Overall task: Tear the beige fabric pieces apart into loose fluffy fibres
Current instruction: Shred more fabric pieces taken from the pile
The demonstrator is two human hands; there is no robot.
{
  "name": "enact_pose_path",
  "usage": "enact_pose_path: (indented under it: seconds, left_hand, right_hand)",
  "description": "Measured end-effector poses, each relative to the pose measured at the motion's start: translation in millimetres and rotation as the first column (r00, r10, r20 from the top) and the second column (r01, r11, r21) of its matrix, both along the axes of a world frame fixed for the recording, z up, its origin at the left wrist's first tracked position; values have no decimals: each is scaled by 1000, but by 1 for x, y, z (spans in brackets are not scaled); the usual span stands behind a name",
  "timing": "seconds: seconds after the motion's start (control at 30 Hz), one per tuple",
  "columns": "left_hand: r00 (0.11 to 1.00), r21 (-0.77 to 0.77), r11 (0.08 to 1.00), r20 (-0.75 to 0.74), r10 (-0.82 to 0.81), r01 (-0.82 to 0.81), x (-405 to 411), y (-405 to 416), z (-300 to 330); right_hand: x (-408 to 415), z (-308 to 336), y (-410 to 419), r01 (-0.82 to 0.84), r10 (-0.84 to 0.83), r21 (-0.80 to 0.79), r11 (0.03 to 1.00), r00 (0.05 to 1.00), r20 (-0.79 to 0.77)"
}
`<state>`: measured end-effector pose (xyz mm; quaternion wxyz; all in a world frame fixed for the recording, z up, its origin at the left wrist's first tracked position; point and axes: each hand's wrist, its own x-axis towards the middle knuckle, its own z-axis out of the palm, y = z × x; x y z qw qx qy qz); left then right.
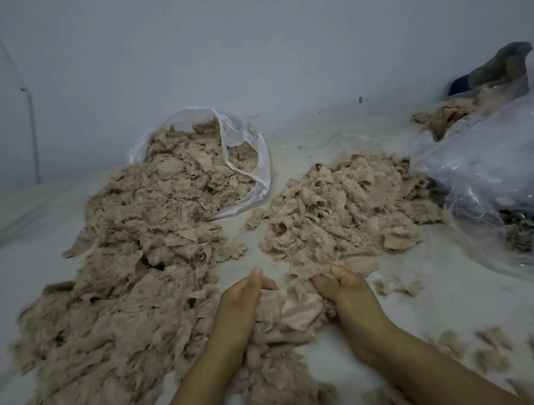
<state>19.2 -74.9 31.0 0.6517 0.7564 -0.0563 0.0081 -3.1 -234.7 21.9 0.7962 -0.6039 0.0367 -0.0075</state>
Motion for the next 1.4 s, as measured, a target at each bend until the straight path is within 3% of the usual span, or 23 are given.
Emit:
enact_pose_path:
  seconds: [0.03,0.1,0.17,0.3,0.43,0.6,0.73,0.97,1.1,1.27,1.4]
  left_hand:
    - [998,-3,998,11,-68,68,-2,1,-1]
    - [980,141,973,45,-192,184,-4,-1,-4]
    - [965,195,961,137,-223,195,-6,-7,-8]
    - [977,28,994,185,-108,105,-7,-17,-6]
    - [992,-140,988,112,-49,65,-6,-18,-7]
    - [969,76,985,182,-168,157,-7,-15,-12]
    - [972,160,987,224,-64,28,-4,-15,-14]
    - [981,-5,997,181,74,-74,-1,-21,-13]
    - [986,-23,997,147,78,-75,1,-22,-16]
    - [956,-19,964,123,266,-265,12,-7,-14]
    - [992,55,996,106,-70,65,1,-9,-11]
  right_hand:
    - [0,-1,0,-10,10,-15,1000,1000,3]
    - [-2,-3,0,-19,27,-160,987,999,47]
    - [-3,-4,2,-22,49,-301,953,995,84]
    - [-5,-3,6,-74,108,-292,953,989,99]
    - [-5,-3,9,-133,155,-224,965,985,81]
    - [-6,-4,3,-98,156,-402,910,981,114]
    - [-3,-3,2,-106,147,-309,945,983,112]
    - [-2,-5,6,-77,92,-165,983,992,89]
    - [-2,-5,8,-112,117,-117,987,993,35]
    - [-2,-1,-1,-91,91,-27,995,996,6]
    - [1,1,-2,-81,81,32,996,997,6]
